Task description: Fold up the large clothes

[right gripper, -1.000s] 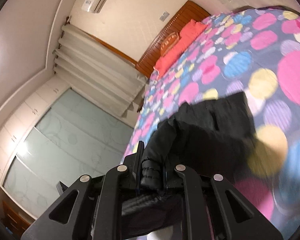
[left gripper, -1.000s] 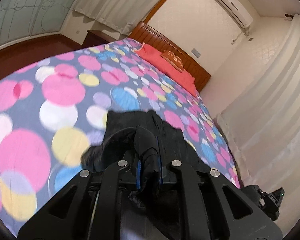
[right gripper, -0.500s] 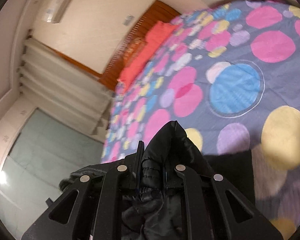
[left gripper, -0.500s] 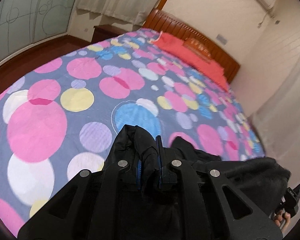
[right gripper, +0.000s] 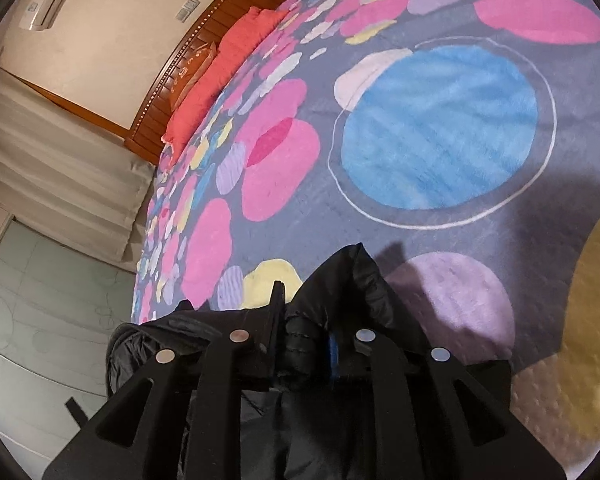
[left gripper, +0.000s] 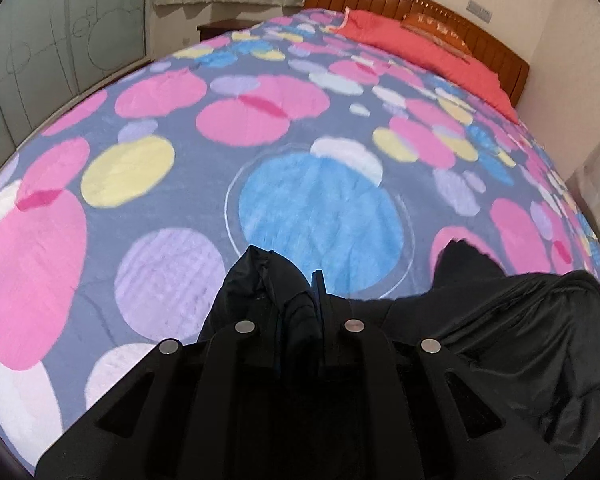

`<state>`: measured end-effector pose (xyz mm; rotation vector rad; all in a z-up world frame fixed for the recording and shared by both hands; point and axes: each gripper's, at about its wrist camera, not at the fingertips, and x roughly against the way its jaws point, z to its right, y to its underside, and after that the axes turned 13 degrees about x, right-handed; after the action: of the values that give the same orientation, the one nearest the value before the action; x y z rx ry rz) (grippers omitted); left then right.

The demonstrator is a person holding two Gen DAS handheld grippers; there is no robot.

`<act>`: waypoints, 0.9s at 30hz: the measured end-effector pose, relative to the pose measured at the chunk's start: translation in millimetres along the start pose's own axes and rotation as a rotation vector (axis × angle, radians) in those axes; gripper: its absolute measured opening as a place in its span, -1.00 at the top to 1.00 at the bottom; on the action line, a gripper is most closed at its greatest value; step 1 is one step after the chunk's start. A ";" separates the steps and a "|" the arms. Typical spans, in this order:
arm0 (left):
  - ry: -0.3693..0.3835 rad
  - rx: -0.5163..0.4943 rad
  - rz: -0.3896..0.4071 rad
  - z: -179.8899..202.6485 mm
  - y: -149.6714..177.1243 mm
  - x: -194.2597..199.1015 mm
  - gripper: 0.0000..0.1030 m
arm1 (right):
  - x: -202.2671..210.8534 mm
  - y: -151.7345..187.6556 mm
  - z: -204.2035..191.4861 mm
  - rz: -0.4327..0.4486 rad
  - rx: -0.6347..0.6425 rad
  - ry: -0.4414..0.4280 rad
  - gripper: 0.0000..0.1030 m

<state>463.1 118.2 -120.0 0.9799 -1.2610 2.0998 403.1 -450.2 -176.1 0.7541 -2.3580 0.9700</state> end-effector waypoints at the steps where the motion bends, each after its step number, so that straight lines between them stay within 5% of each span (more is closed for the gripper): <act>1: 0.014 0.010 0.000 -2.3 -1.4 2.1 0.72 | 0.7 -0.7 0.4 -0.004 -0.004 -0.006 0.56; 4: 0.088 0.018 -0.015 -7.2 -9.2 15.9 0.54 | 9.7 -6.0 0.1 -0.018 -0.016 -0.030 0.39; 6: 0.145 0.027 -0.022 -12.0 -17.3 28.2 0.13 | 24.1 -10.8 -4.1 0.000 -0.008 -0.049 0.22; 9: 0.195 0.064 0.027 -22.6 -28.3 55.3 -0.41 | 48.0 -14.9 -11.2 0.062 0.007 -0.024 -0.32; 13: 0.165 0.056 0.122 -30.0 -33.5 93.1 -0.44 | 71.3 -14.6 -31.8 0.098 0.068 0.026 -0.33; 18: 0.206 -0.081 0.119 10.5 5.4 112.5 -0.44 | 57.5 12.7 -111.7 0.052 0.349 0.117 -0.32; 22: 0.223 -0.180 0.066 60.8 43.3 95.7 -0.44 | 14.8 46.3 -176.7 -0.024 0.578 0.168 0.08; 27: 0.169 -0.231 0.053 99.6 61.7 56.3 -0.45 | -30.7 70.4 -215.6 -0.060 0.724 0.194 0.12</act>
<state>416.4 4.5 -77.7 0.6619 -1.4155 1.9748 427.0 -238.9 -91.6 0.9204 -1.7872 1.8093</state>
